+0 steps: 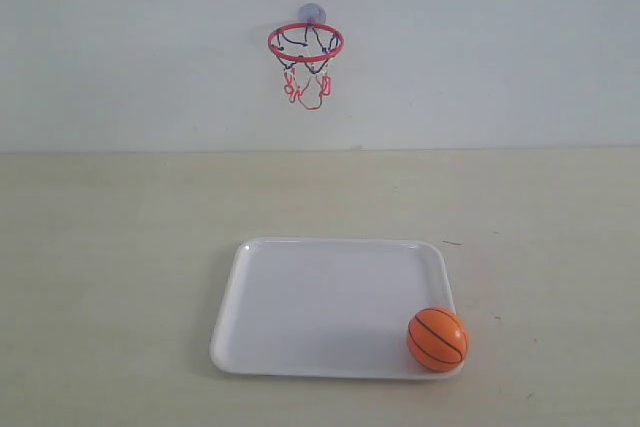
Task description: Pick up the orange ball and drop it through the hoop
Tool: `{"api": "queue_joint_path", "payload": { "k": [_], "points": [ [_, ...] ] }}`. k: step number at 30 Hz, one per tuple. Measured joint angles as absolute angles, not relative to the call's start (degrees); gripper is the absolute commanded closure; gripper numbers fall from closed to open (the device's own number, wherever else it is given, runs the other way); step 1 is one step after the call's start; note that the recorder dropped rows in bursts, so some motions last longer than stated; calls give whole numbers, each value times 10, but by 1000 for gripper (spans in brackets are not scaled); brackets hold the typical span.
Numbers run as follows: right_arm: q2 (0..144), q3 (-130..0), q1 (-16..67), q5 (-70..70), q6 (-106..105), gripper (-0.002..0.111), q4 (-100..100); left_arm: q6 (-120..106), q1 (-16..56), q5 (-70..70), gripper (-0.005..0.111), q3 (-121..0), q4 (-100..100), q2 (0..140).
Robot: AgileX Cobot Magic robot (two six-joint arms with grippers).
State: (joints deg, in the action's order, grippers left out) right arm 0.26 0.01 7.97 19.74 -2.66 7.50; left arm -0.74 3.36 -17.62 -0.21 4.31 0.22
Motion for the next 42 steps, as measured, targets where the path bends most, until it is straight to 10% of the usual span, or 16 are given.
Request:
{"api": "queue_joint_path", "payload": {
  "k": [9, 21, 33, 42],
  "points": [
    [3, 0, 80, 168, -29, 109, 75, -7, 34, -176, 103, -2, 43, 2],
    [3, 0, 80, -222, 32, 109, 76, -7, 34, -176, 103, -2, 43, 2],
    [155, -206, 80, 138, -57, 109, 80, -7, 34, -176, 103, -2, 43, 2],
    [255, -233, 80, 92, -54, 109, 82, -7, 34, -176, 103, -2, 43, 2]
  ]
}}
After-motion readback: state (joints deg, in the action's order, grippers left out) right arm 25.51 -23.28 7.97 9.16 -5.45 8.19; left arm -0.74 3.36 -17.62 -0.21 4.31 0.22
